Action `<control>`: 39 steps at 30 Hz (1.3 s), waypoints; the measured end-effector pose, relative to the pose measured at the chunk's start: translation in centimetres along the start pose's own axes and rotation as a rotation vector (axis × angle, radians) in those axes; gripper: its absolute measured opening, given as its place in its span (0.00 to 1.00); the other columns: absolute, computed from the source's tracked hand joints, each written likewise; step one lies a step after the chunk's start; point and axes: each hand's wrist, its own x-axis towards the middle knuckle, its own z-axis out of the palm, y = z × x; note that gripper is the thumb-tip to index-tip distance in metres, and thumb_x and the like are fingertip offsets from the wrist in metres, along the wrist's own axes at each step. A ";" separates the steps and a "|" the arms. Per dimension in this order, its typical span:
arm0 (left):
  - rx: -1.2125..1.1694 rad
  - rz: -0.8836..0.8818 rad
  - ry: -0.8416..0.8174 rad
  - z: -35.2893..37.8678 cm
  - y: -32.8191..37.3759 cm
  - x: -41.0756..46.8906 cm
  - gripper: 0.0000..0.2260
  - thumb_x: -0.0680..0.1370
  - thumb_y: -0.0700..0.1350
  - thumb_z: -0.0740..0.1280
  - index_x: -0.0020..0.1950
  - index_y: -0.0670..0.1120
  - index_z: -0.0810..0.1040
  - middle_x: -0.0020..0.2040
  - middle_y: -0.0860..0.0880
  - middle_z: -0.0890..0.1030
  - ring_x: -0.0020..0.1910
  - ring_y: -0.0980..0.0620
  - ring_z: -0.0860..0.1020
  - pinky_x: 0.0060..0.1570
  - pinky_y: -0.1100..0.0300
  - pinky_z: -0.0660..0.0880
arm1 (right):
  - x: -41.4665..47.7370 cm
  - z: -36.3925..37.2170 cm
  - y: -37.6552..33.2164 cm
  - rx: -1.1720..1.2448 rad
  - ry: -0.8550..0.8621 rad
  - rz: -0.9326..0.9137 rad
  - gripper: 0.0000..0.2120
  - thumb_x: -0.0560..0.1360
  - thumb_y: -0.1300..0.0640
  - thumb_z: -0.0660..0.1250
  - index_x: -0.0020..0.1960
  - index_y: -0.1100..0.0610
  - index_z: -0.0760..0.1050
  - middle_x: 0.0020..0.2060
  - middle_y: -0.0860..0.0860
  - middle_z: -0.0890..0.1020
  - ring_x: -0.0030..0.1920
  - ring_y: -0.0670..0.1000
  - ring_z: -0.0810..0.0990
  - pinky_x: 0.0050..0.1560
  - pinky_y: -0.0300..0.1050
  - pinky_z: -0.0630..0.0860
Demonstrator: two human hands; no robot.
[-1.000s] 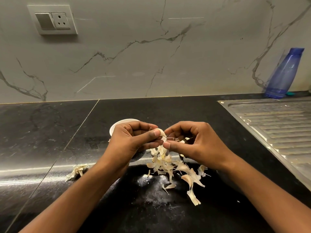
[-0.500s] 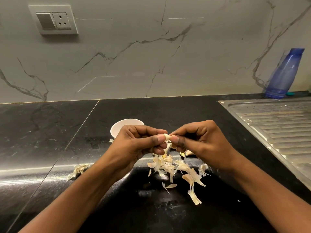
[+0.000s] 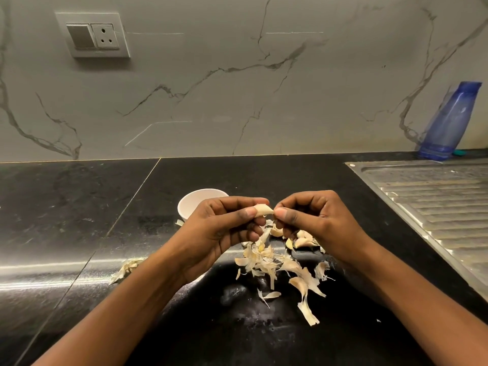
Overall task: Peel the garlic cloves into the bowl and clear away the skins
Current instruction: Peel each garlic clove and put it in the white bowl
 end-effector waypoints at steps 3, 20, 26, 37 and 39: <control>0.051 0.042 0.023 -0.1 -0.2 0.1 0.18 0.73 0.36 0.72 0.64 0.39 0.84 0.57 0.36 0.86 0.46 0.48 0.84 0.48 0.59 0.85 | 0.0 0.0 0.0 -0.037 0.019 0.029 0.05 0.78 0.58 0.74 0.50 0.60 0.86 0.40 0.57 0.87 0.39 0.54 0.86 0.42 0.45 0.83; 0.474 0.265 -0.013 -0.1 -1.3 0.4 0.15 0.80 0.36 0.70 0.66 0.44 0.83 0.54 0.40 0.85 0.47 0.43 0.86 0.50 0.56 0.84 | -0.2 0.6 -0.9 -0.012 -0.033 0.160 0.12 0.77 0.53 0.75 0.52 0.61 0.87 0.45 0.57 0.89 0.43 0.56 0.89 0.45 0.45 0.85; 0.618 0.347 -0.054 -0.3 -2.1 0.8 0.15 0.81 0.40 0.71 0.68 0.45 0.83 0.56 0.42 0.82 0.53 0.41 0.85 0.55 0.45 0.84 | -0.3 0.6 -0.9 0.032 -0.021 0.227 0.07 0.78 0.59 0.76 0.52 0.62 0.87 0.45 0.59 0.89 0.43 0.56 0.88 0.45 0.45 0.86; 0.684 0.397 -0.052 -0.8 -2.6 1.2 0.14 0.82 0.41 0.71 0.68 0.47 0.83 0.55 0.49 0.84 0.57 0.42 0.84 0.57 0.44 0.84 | -0.3 0.8 -0.7 0.099 0.016 0.263 0.04 0.77 0.65 0.75 0.50 0.65 0.87 0.43 0.62 0.88 0.41 0.58 0.88 0.45 0.47 0.87; 0.647 0.391 -0.044 -0.9 -2.7 1.3 0.14 0.82 0.42 0.71 0.68 0.46 0.83 0.57 0.47 0.84 0.58 0.40 0.84 0.57 0.41 0.83 | -0.2 0.8 -0.6 0.105 0.045 0.261 0.04 0.77 0.67 0.74 0.50 0.65 0.87 0.43 0.62 0.88 0.43 0.60 0.89 0.44 0.46 0.87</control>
